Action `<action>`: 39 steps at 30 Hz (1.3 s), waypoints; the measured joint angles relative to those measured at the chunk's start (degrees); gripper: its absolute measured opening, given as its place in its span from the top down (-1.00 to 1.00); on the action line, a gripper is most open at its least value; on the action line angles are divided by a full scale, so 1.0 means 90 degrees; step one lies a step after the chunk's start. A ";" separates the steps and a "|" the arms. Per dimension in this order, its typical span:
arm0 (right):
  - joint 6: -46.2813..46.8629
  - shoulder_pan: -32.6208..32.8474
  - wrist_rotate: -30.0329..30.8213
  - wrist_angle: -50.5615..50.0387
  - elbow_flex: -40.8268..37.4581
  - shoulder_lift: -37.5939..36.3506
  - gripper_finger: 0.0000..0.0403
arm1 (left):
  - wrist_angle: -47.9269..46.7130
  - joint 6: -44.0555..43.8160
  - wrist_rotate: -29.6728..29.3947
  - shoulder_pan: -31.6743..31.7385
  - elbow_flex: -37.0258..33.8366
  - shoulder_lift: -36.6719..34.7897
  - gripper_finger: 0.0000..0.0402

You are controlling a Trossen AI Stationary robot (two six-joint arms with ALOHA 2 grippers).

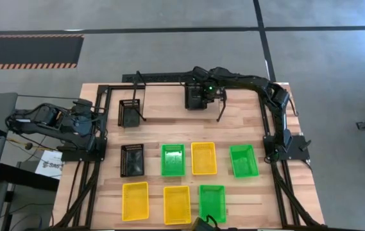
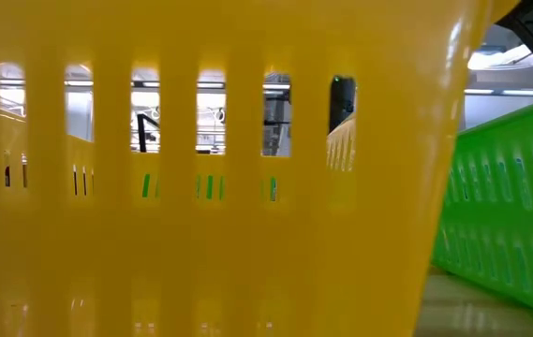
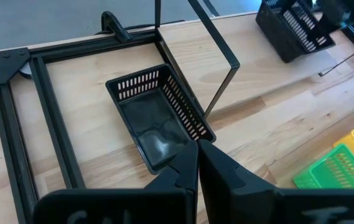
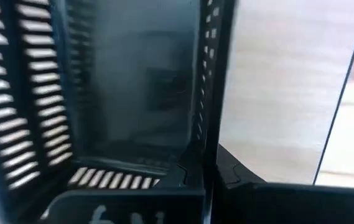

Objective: Stack baskets on shelf by color
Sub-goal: Put the right black basket on the shelf

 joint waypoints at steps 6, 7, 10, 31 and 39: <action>0.0019 -0.0004 -0.0094 0.0278 -0.0302 -0.0052 0.98 | 0.0000 0.0000 0.0000 0.0000 0.0000 -0.0002 1.00; 0.0006 -0.0006 -0.0109 0.0278 -0.0307 -0.0066 0.98 | 0.0002 0.0000 0.0000 0.0000 0.0000 0.0000 1.00; -0.0096 -0.0095 -0.0113 0.0106 -0.0320 -0.0127 0.98 | 0.0000 0.0000 0.0002 0.0000 0.0000 -0.0001 1.00; -0.0423 -0.0106 0.0224 -0.0454 -0.0322 -0.0257 0.67 | 0.0002 -0.0043 0.0000 0.0000 0.0000 0.0000 1.00; -0.0422 -0.0012 0.0262 -0.0402 -0.0322 -0.0257 0.34 | 0.0002 -0.0044 0.0002 -0.0001 0.0000 -0.0002 1.00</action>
